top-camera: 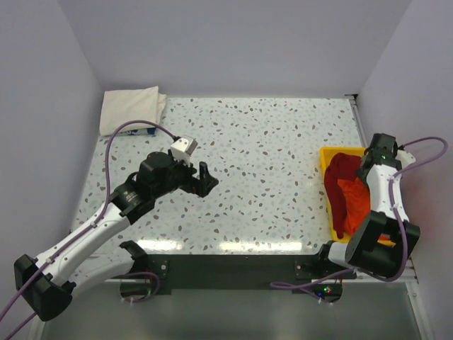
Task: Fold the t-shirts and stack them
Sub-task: Grab the tshirt from the pile
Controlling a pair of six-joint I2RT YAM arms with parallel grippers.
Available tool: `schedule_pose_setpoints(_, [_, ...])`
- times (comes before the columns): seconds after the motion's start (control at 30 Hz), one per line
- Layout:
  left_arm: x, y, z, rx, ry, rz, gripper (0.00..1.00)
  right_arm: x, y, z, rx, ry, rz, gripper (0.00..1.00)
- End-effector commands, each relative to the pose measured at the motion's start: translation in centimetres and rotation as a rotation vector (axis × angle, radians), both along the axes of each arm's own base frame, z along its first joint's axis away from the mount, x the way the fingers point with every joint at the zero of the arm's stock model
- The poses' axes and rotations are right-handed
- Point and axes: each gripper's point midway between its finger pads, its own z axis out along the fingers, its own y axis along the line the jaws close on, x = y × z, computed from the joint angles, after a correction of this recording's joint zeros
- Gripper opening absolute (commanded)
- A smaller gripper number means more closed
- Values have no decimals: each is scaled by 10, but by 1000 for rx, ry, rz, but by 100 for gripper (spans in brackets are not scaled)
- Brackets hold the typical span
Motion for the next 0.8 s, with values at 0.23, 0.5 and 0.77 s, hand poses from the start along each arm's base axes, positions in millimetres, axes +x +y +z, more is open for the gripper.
schedule_pose_setpoints(0.23, [5, 5, 1, 20, -32, 15, 100, 3, 5, 22, -20, -126, 14, 0])
schedule_pose_setpoints(0.5, [8, 5, -2, 24, -20, 21, 100, 20, 19, 139, -63, -372, 144, 0])
schedule_pose_setpoints(0.77, [17, 14, 0, -3, -13, 55, 100, 59, 77, 287, 8, -752, 451, 0])
